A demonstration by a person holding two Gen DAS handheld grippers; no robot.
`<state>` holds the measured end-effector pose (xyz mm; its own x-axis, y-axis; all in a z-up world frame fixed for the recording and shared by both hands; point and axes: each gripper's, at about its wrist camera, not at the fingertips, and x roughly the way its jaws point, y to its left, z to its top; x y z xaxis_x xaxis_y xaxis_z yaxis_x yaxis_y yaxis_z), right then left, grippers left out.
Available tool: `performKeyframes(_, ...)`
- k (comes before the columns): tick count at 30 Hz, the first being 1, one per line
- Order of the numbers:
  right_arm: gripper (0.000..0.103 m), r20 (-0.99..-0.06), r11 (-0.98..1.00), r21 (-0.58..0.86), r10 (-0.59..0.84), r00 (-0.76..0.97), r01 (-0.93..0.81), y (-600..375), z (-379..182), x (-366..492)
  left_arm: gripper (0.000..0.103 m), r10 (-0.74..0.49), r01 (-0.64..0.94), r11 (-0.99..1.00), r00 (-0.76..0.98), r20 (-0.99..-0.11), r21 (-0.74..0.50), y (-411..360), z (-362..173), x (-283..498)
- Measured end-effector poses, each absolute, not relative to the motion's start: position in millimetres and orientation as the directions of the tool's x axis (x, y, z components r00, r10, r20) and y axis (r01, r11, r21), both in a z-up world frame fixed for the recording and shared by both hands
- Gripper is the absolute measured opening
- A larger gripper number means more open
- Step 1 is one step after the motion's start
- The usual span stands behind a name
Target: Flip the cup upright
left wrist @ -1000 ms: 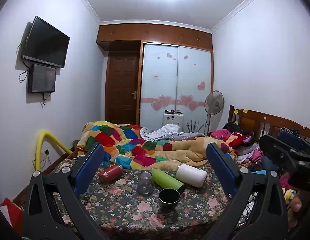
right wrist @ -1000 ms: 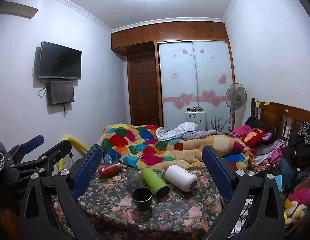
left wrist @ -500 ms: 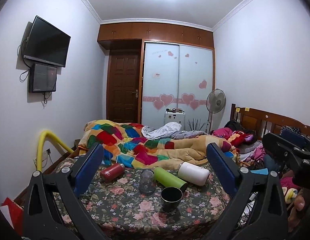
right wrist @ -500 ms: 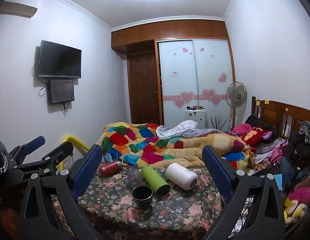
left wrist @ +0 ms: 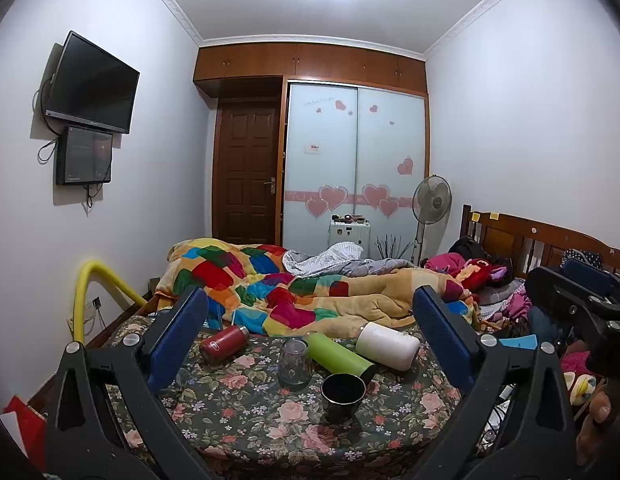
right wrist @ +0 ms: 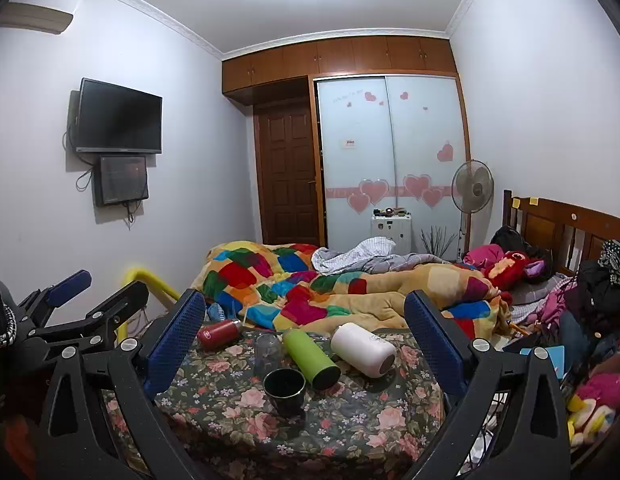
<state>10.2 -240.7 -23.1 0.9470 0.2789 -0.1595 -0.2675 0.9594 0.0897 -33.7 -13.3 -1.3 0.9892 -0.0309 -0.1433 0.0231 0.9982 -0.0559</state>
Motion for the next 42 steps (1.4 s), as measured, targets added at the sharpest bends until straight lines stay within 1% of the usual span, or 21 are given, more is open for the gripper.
performKeyframes(31,0.1,-0.171,0.96,0.091,0.278,0.945,-0.266,-244.6,-25.5,12.2,0.103,-0.034,0.026,0.998,0.988,-0.153,-0.054,-13.6,-8.6,-27.5)
performKeyframes(42,0.1,-0.168,0.96,0.089,0.276,0.946,-0.264,-246.3,-26.1,11.9,0.103,-0.06,0.052,0.997,0.987,-0.152,-0.054,-17.4,-7.3,-27.9)
